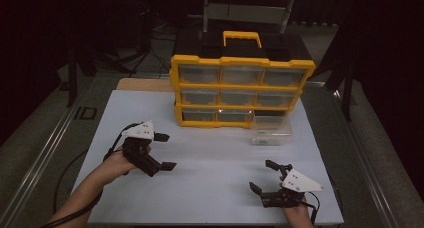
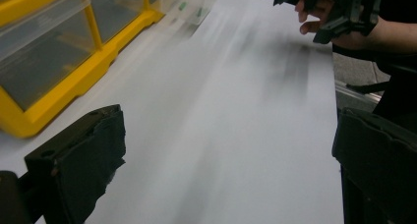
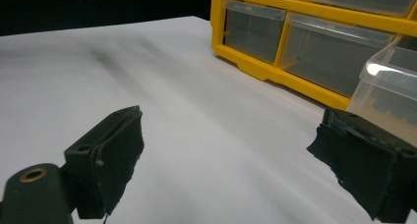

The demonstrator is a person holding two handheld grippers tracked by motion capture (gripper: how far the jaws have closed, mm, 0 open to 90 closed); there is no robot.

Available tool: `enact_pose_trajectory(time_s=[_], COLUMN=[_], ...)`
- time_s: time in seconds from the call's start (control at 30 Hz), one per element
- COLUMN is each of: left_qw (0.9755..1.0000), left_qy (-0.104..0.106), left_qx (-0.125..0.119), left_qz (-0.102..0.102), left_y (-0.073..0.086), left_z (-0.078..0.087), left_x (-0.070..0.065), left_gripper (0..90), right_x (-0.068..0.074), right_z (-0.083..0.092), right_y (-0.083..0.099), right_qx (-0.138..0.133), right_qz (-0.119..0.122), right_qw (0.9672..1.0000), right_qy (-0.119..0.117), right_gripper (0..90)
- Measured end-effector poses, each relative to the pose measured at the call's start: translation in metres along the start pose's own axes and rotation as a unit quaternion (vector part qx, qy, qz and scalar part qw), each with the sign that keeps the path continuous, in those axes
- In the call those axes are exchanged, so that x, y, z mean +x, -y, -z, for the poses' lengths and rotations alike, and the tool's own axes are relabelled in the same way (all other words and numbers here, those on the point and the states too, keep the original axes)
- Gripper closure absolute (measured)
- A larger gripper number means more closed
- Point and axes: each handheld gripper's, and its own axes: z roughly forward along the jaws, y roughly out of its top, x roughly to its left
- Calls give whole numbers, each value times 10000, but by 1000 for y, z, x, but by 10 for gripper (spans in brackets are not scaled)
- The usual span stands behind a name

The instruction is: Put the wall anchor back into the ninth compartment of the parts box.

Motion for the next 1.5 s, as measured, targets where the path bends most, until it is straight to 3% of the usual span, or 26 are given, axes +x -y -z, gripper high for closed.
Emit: enact_pose_trajectory(time_s=[0.17,0.43,0.6,0.77,1.03,1.27,1.5], left_qw=[9997,9988,9972,9957,9937,9922,9901], left_qy=[-128,-241,-407,-663,-834,-1079,-1203], left_qx=[-194,-391,-564,-580,-629,-509,-584], left_qz=[40,186,263,279,400,371,435], left_y=[25,48,65,81,96,103,105], left_z=[4,4,7,7,2,-6,-9], left_x=[-4,-7,-8,-9,-7,-5,-3], left_gripper=[3,3,3,3,3,3,3], right_x=[0,0,0,0,1,0,0], right_z=[0,0,0,0,0,0,0], right_y=[0,0,0,0,0,1,1], right_qx=[3,6,10,18,30,22,34], right_qz=[4,-6,3,6,3,-8,-18], right_qw=[10000,10000,10000,10000,10000,10000,10000], right_qy=[2,-16,-9,-6,-8,2,1], right_gripper=[100,100,100,100,100,100,100])
